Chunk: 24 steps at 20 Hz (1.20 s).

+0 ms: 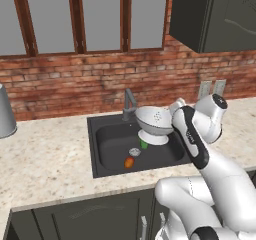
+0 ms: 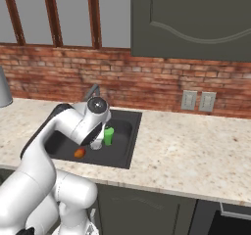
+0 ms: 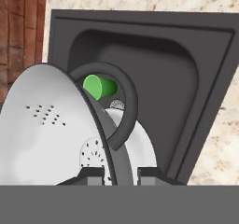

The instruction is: Pick the cup and colander and place them in the sink. Then turn on the water.

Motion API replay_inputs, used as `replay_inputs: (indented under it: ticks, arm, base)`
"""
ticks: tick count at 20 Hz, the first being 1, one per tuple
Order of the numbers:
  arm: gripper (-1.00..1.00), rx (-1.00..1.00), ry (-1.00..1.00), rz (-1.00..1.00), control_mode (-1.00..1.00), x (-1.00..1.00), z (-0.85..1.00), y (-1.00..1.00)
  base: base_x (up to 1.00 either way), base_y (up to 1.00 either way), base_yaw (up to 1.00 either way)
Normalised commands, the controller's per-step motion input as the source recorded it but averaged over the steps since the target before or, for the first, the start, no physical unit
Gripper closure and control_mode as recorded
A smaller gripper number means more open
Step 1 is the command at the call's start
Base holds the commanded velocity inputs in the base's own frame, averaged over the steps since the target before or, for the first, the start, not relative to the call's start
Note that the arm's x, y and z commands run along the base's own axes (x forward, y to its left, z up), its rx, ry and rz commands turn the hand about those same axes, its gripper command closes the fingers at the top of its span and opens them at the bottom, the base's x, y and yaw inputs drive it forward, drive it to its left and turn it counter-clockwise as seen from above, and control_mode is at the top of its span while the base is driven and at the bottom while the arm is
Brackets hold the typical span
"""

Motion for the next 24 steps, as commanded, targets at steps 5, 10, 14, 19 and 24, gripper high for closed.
replay_inputs:
  ticks: [5,10,14,19,24]
  arm:
    - [1.00,0.00,0.00,0.00,-1.00,0.03,-0.12,0.08]
    - [1.00,0.00,0.00,0.00,-1.00,0.01,-0.08,0.10]
    - [1.00,0.00,0.00,0.00,-1.00,0.00,-0.07,0.11]
    - [1.00,0.00,0.00,0.00,-1.00,0.00,-0.06,0.11]
    - [1.00,0.00,0.00,0.00,-1.00,0.06,-0.06,0.12]
  base:
    - [0.00,0.00,0.00]
    - [0.00,0.00,0.00]
    - [0.00,0.00,0.00]
    - [0.00,0.00,0.00]
    - [0.00,0.00,0.00]
